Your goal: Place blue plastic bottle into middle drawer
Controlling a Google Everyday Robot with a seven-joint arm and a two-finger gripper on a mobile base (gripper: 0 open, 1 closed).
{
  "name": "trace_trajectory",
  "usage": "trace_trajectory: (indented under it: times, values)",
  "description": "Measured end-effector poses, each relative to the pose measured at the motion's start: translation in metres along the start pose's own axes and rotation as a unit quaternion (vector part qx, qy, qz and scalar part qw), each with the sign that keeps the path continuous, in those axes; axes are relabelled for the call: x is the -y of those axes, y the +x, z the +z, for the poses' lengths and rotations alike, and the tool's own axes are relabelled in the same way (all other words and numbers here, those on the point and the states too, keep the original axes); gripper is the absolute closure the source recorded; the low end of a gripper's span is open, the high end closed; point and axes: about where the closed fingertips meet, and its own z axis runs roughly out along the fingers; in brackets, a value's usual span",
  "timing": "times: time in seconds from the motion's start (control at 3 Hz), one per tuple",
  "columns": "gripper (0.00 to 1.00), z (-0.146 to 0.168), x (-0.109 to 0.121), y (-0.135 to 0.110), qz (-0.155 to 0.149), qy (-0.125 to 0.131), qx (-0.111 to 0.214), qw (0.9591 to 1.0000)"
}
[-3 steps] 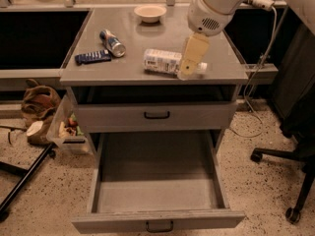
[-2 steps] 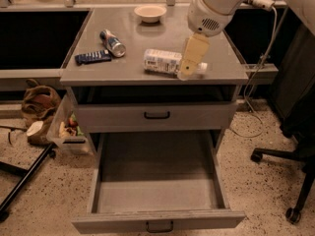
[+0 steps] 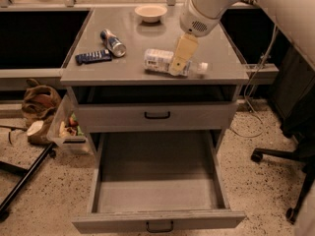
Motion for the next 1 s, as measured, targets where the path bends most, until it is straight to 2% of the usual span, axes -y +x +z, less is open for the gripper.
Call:
trace_trajectory:
  times: [0.33, 0.67, 1.0]
  values:
    - [0.00, 0.033, 0.027, 0.006, 0.015, 0.004, 0.010, 0.9998]
    - [0.00, 0.058, 0.043, 0.013, 0.029, 0.000, 0.011, 0.9995]
    - [0.00, 0.083, 0.048, 0.020, 0.044, -0.017, 0.008, 0.9989]
